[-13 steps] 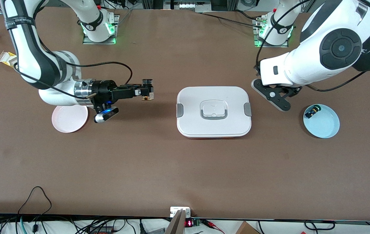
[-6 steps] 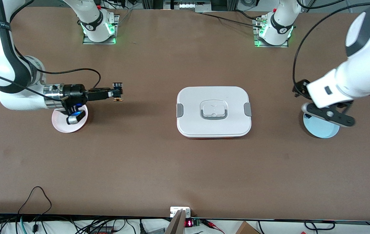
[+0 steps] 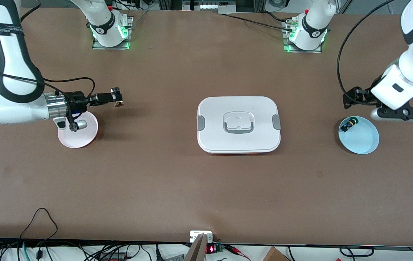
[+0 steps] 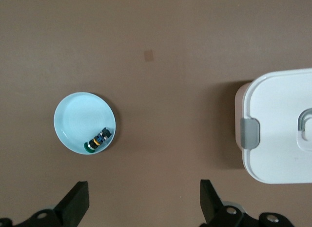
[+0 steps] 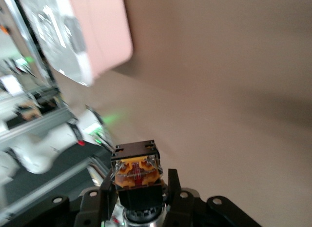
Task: Transfer orange switch to right arm and place
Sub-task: 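Move the switch with the right gripper over the white dish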
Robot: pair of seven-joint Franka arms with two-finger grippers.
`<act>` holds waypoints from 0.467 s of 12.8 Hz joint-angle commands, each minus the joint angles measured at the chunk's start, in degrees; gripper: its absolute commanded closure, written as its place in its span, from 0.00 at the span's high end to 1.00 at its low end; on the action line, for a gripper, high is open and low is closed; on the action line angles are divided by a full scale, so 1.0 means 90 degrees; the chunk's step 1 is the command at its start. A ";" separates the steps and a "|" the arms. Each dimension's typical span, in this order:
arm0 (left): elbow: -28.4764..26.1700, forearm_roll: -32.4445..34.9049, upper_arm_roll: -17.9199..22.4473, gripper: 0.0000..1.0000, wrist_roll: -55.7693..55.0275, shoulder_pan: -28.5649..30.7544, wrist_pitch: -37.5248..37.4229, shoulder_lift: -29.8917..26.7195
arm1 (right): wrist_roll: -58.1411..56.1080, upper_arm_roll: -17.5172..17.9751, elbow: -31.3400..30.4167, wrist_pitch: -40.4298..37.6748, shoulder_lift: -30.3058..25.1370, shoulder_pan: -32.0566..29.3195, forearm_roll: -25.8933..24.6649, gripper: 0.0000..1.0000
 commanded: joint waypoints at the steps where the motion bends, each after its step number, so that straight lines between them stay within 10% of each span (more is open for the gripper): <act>1: -0.0466 -0.0044 0.0039 1.00 -0.0124 -0.0084 0.0459 -0.0262 | -0.0831 0.0049 -0.0080 0.0196 -0.0099 -0.0152 -0.1169 0.32; 6: -0.0496 -0.0015 0.0029 1.00 -0.0124 -0.0035 0.0810 -0.0281 | -0.2441 0.0088 -0.0080 0.1504 -0.0050 -0.0094 -0.3768 0.31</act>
